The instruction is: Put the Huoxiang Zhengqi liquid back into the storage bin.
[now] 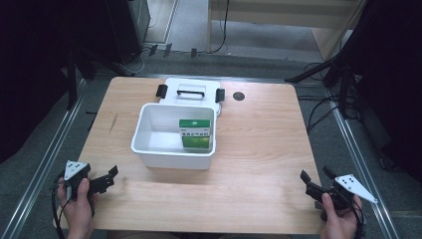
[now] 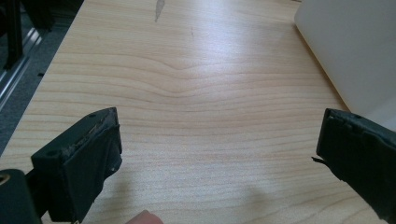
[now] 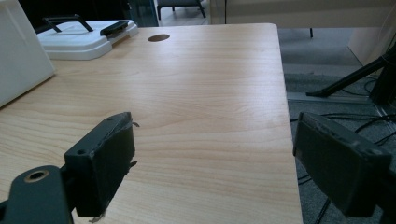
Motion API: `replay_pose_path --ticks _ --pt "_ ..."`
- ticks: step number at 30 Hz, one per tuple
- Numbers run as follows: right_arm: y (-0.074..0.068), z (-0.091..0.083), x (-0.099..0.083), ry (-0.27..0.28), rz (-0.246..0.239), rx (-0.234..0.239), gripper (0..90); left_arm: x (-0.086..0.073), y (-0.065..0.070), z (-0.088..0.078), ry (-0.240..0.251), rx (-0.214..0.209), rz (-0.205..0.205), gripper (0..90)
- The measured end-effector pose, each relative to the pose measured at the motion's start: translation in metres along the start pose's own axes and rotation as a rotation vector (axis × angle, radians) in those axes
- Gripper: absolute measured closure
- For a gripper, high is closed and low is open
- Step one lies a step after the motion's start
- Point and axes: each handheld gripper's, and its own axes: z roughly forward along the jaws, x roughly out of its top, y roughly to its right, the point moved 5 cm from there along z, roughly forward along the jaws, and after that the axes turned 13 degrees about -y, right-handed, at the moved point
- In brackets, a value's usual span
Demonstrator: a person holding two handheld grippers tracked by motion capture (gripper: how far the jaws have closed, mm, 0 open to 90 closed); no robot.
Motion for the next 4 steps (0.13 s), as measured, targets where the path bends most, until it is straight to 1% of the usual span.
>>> replay_pose_path --ticks 4 --pt "0.001 0.0014 -0.0035 -0.003 0.009 -0.004 13.2 0.0004 0.0003 0.0008 0.002 -0.004 0.001 1.0"
